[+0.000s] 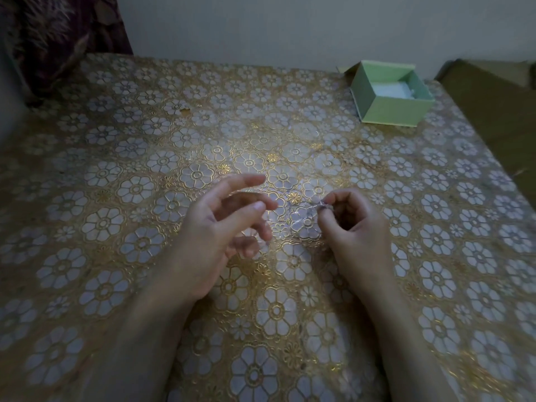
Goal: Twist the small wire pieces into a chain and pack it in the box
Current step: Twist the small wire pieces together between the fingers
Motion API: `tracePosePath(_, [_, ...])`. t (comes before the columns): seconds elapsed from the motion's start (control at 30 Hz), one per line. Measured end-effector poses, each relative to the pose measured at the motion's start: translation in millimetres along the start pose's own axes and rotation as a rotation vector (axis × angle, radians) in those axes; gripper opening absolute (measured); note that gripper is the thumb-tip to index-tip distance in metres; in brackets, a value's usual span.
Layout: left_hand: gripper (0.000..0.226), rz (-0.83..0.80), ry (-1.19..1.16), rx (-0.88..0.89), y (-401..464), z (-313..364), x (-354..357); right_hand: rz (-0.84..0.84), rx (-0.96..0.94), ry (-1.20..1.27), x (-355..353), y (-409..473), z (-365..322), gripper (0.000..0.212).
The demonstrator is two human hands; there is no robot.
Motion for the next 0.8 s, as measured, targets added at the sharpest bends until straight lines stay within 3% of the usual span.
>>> tracePosePath(0.17, [0.024,-0.046,0.464,0.100,-3.6,-9.2,11.3,0.070,0.020,-0.002,-9.0,3.0,3.5,0.011])
tracePosePath(0.27, [0.012,-0.065,0.599,0.201,-5.6,-9.5,19.7,0.056,0.020,0.021,-9.6,2.5,-0.6,0.013])
tracePosePath(0.37, [0.027,-0.126,0.514,0.289,-11.8,-2.3,30.7,0.093,0.050,0.079,-16.6,1.0,-4.9,0.021])
tracePosePath(0.53, [0.019,-0.189,0.204,0.293,-17.2,4.2,35.6,0.128,0.121,0.140,-43.8,-5.3,-9.7,0.024])
tracePosePath(0.67, [0.017,-0.118,0.318,0.308,-23.0,1.5,53.4,0.011,0.142,0.021,-71.6,-17.1,-5.8,0.018])
tracePosePath(0.8, [0.021,-0.177,0.349,0.312,-35.4,2.7,87.1,0.020,0.158,-0.018,-108.9,-25.6,3.3,0.019])
Point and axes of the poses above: each hand's wrist, its own y-axis towards the middle knuckle, its own x-axis out of the palm, z = x × y, the point moved 9 cm from there along y, towards the middle knuckle, and after that the axes turned 12 degrees about z, right-handed, at the moved point
